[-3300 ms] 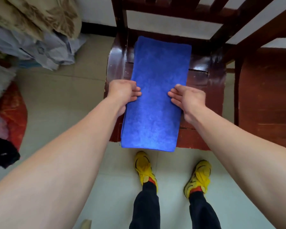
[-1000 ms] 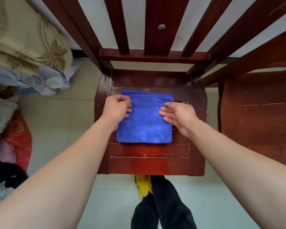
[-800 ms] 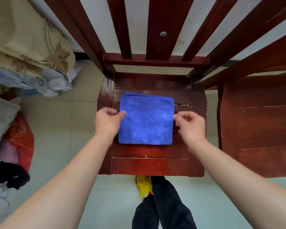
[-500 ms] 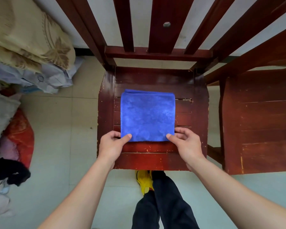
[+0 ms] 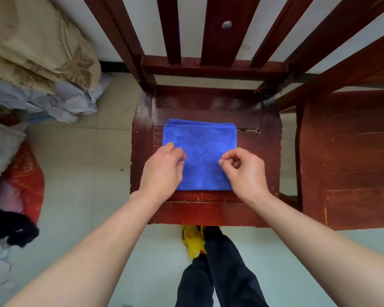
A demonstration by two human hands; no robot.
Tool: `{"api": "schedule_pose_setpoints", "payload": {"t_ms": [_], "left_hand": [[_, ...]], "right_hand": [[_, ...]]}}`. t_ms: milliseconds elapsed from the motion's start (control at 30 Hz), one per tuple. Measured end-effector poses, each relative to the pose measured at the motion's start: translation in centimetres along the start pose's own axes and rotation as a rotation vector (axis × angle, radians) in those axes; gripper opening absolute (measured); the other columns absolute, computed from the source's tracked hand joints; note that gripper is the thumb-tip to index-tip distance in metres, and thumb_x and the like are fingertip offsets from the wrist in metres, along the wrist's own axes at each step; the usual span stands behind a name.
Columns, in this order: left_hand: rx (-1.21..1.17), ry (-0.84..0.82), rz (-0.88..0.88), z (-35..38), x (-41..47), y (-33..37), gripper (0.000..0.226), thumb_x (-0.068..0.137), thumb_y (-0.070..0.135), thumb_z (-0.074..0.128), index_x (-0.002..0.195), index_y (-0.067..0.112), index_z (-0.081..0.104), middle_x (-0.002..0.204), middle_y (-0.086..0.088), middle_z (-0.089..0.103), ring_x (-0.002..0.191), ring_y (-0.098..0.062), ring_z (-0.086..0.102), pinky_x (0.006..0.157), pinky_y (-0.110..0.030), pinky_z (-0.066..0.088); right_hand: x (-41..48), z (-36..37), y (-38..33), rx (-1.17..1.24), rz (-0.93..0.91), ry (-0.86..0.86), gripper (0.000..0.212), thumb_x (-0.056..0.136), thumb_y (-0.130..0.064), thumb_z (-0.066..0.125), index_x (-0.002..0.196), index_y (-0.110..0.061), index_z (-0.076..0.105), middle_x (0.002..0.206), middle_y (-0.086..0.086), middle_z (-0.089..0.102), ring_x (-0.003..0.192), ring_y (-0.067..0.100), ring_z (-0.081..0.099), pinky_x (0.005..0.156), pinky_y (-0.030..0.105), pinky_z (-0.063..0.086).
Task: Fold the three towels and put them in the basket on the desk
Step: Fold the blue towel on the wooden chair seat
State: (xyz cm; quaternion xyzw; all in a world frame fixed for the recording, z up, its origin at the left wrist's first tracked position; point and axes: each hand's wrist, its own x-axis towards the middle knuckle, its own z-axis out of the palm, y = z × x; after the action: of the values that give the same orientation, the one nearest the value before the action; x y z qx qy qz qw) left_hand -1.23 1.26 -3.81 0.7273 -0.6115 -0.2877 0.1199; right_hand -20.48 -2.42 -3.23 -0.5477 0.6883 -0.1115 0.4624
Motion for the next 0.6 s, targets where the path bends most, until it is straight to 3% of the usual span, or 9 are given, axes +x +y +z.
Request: {"api": "schedule_pose_setpoints", "payload": {"t_ms": [67, 133, 267, 400, 467, 533, 600], "left_hand": [[-0.160, -0.191, -0.147, 0.2, 1.9, -0.2, 0.018, 0.080, 0.009, 0.070, 0.097, 0.014, 0.066, 0.073, 0.002, 0.061, 0.068, -0.015, 0.058, 0.073, -0.032, 0.049], [-0.262, -0.270, -0.272, 0.5, 2.9, -0.9, 0.025, 0.078, 0.009, 0.074, 0.099, 0.017, 0.063, 0.069, 0.005, 0.062, 0.061, -0.004, 0.054, 0.069, -0.023, 0.047], [-0.278, -0.253, -0.313, 0.8, 3.5, -1.4, 0.023, 0.078, 0.004, 0.072, 0.096, 0.015, 0.061, 0.067, 0.004, 0.060, 0.062, -0.004, 0.053, 0.060, -0.015, 0.040], [-0.202, -0.225, -0.241, 1.0, 2.1, -1.5, 0.026, 0.079, 0.001, 0.066, 0.102, 0.014, 0.061, 0.077, 0.003, 0.055, 0.071, -0.016, 0.054, 0.071, -0.029, 0.048], [-0.094, -0.121, -0.216, 1.3, 0.5, -1.8, 0.018, 0.082, 0.007, 0.065, 0.099, 0.012, 0.062, 0.084, 0.002, 0.052, 0.079, -0.021, 0.054, 0.075, -0.035, 0.047], [-0.079, 0.017, -0.385, 1.6, -1.0, -2.1, 0.014, 0.084, 0.019, 0.068, 0.093, 0.012, 0.061, 0.088, -0.002, 0.053, 0.083, -0.025, 0.055, 0.075, -0.036, 0.045], [-0.198, 0.059, -0.723, 2.2, -1.9, -2.3, 0.030, 0.080, 0.037, 0.072, 0.090, 0.014, 0.056, 0.089, -0.005, 0.058, 0.086, -0.030, 0.059, 0.078, -0.038, 0.049]], "right_hand": [[1.7, 0.9, -1.1, 0.267, 0.237, -0.144, 0.007, 0.086, -0.005, 0.068, 0.093, -0.007, 0.067, 0.073, 0.003, 0.064, 0.055, 0.007, 0.063, 0.054, 0.023, 0.051], [3.0, 1.0, -0.8, 0.435, 0.404, -0.211, 0.012, 0.088, -0.001, 0.066, 0.100, -0.001, 0.065, 0.078, 0.008, 0.067, 0.055, 0.006, 0.067, 0.052, 0.018, 0.052], [3.9, 0.0, 0.5, 0.471, 0.426, -0.206, 0.007, 0.088, 0.000, 0.065, 0.094, -0.004, 0.067, 0.078, 0.007, 0.070, 0.059, 0.007, 0.070, 0.057, 0.018, 0.054], [3.3, 0.1, 0.9, 0.371, 0.360, -0.133, 0.013, 0.087, 0.000, 0.066, 0.082, -0.011, 0.067, 0.075, 0.007, 0.071, 0.061, 0.009, 0.070, 0.056, 0.021, 0.054], [2.7, -0.1, 1.7, 0.220, 0.264, -0.067, 0.012, 0.087, -0.003, 0.067, 0.081, -0.014, 0.068, 0.074, 0.004, 0.070, 0.063, 0.011, 0.069, 0.062, 0.026, 0.052], [2.1, -0.3, 2.1, 0.040, 0.185, 0.001, 0.003, 0.086, -0.016, 0.071, 0.086, -0.016, 0.068, 0.076, -0.001, 0.068, 0.068, 0.012, 0.065, 0.069, 0.028, 0.051], [1.2, -0.3, 1.8, -0.098, 0.206, 0.046, 0.020, 0.086, -0.036, 0.070, 0.094, -0.019, 0.065, 0.085, -0.004, 0.066, 0.077, 0.014, 0.061, 0.074, 0.030, 0.049]]}}
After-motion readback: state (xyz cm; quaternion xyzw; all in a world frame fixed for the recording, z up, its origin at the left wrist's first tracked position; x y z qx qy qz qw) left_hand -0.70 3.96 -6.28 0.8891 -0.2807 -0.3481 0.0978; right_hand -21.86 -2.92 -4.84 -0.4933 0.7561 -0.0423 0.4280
